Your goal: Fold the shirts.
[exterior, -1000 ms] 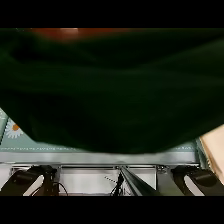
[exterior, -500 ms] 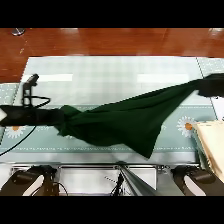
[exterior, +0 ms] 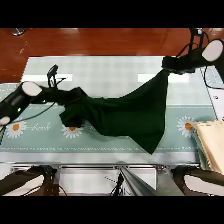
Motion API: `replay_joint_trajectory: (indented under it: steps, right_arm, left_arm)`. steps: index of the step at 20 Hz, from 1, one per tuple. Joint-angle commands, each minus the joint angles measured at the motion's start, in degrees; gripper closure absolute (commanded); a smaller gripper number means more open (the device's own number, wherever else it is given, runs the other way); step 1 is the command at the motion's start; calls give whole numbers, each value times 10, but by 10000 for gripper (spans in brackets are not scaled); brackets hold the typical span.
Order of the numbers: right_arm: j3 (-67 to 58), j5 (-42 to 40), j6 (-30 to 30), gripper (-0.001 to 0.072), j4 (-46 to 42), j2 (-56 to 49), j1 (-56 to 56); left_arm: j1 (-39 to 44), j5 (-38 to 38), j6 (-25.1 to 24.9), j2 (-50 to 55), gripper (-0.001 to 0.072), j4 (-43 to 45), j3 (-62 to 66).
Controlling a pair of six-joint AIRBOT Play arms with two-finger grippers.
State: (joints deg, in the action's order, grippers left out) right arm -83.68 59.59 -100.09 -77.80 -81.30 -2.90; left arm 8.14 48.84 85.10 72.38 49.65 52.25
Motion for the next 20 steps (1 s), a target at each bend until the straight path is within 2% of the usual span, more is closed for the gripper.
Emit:
replay_joint_trajectory:
  steps: [1, 4, 6, 9, 12, 14, 17, 20]
  right_arm:
    - [-70, 47, 39, 150, 118, -62, 75]
    - [-69, 139, 99, 150, 90, -35, 178]
    - [-31, 176, 116, 150, 54, -4, 242]
    - [150, 107, 123, 149, 73, 83, 306]
    - [361, 22, 199, 147, 152, 183, 309]
    - [450, 3, 237, 146, 217, 231, 309]
    - [513, 17, 276, 146, 278, 274, 309]
    - [518, 32, 278, 146, 286, 278, 309]
  left_arm:
    - [-39, 91, -7, 51, 4, 33, 96]
    - [-142, 193, -24, 25, 4, 114, 154]
    - [-217, 235, -24, -8, 4, 114, 135]
    - [-263, 279, -24, -41, 4, 87, 1]
    - [-262, 254, -73, -44, 4, 21, -134]
    - [-262, 224, -105, -43, 4, -55, -180]
    - [-240, 191, -143, -40, 4, -154, -209]
    - [-186, 132, -144, -39, 4, -171, -209]
